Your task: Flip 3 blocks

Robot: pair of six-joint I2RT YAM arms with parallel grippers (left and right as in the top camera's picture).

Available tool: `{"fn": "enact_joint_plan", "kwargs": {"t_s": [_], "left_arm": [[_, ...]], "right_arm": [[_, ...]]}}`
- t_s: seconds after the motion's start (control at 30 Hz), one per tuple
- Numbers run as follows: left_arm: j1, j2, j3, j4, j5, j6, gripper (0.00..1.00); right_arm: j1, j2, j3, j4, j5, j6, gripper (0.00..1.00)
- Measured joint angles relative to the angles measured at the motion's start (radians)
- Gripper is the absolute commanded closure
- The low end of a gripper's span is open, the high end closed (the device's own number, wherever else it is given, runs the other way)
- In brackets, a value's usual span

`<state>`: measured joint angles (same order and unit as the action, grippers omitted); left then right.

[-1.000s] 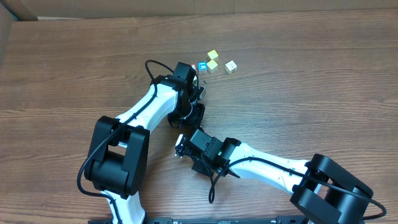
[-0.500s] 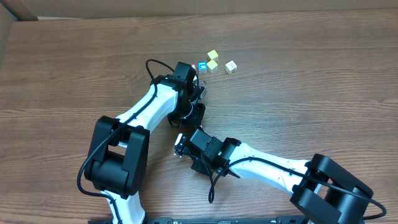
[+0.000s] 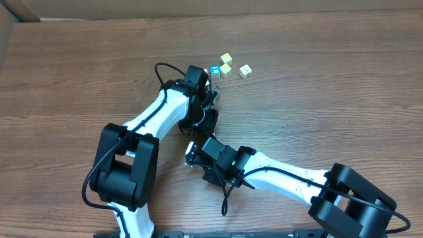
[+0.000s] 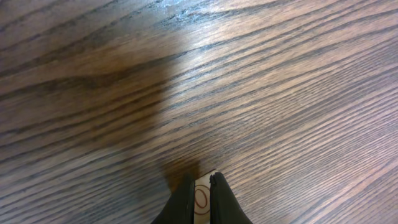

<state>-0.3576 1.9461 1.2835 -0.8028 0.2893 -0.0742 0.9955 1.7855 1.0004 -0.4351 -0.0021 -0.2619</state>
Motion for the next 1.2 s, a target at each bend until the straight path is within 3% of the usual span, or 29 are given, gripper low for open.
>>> {"fn": "enact_joint_plan", "kwargs": {"t_s": [0.67,1.0,1.2], "left_arm": [[0.0,0.001,0.024,-0.048,0.0,0.0,0.96],[0.033,0.001,0.253,-0.187,-0.002,-0.028,0.96],[0.138,-0.002,0.464,-0.332,-0.005,-0.114,0.96]], "right_arm": [[0.0,0.0,0.002,-0.002,-0.036,0.0,0.91],[-0.008,-0.083,0.122,-0.075,-0.054,0.023,0.89],[-0.136,-0.148,0.318,-0.31,-0.082,0.14,0.92]]}}
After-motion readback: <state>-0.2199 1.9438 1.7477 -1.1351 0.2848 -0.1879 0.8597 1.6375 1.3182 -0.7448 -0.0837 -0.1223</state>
